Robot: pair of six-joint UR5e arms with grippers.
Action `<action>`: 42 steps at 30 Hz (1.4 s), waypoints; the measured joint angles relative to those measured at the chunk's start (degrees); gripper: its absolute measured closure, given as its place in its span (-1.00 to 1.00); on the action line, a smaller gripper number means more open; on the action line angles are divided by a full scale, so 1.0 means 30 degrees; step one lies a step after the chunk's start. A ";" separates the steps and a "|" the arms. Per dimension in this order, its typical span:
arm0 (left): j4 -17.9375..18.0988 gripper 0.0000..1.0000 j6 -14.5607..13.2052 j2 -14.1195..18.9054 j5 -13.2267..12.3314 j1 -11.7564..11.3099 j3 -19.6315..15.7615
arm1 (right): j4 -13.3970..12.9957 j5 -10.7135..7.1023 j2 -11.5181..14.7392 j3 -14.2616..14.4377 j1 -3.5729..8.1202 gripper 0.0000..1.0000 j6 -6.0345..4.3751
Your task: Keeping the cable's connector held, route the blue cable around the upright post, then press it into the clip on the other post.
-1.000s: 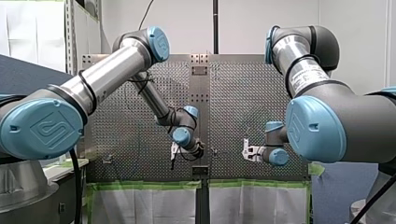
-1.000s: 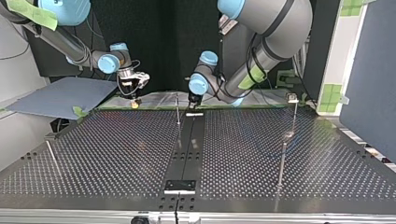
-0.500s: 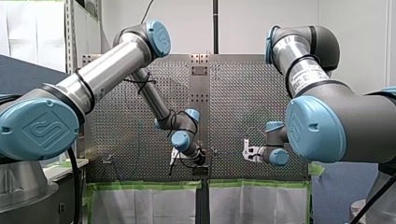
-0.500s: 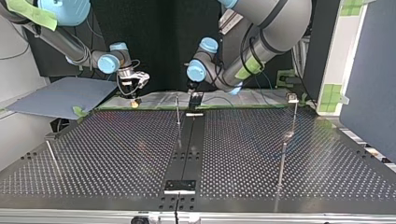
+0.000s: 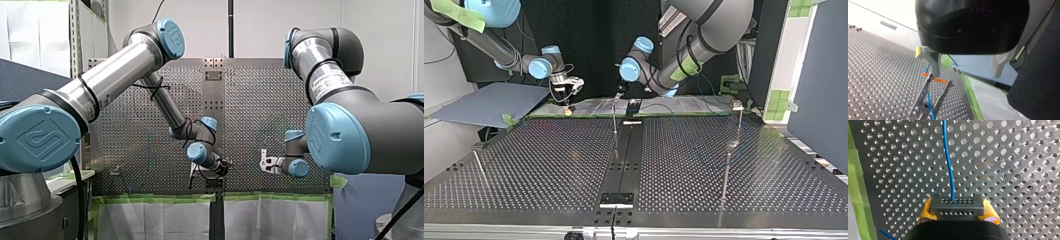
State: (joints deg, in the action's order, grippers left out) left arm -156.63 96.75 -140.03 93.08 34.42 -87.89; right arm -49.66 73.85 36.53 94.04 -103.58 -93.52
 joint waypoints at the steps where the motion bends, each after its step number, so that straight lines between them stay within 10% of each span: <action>1: 0.0054 -0.96 0.0002 0.0020 0.0020 0.0034 0.0000 | 0.0000 -0.0001 0.0000 -0.0001 0.0000 1.00 -0.0002; 30: 0.0325 -0.96 0.0743 0.0415 0.0908 0.0338 -0.0004 | 0.0015 0.0026 0.0000 -0.0007 0.0028 1.00 -0.0077; 42: 0.1157 -0.96 0.0553 0.1780 0.2536 0.0881 -0.1366 | 0.0189 0.0027 0.0001 -0.0007 0.0080 1.00 -0.0071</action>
State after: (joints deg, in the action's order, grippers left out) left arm -153.16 98.41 -134.68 100.68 37.06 -91.99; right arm -49.10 73.93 36.53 94.01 -103.34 -93.74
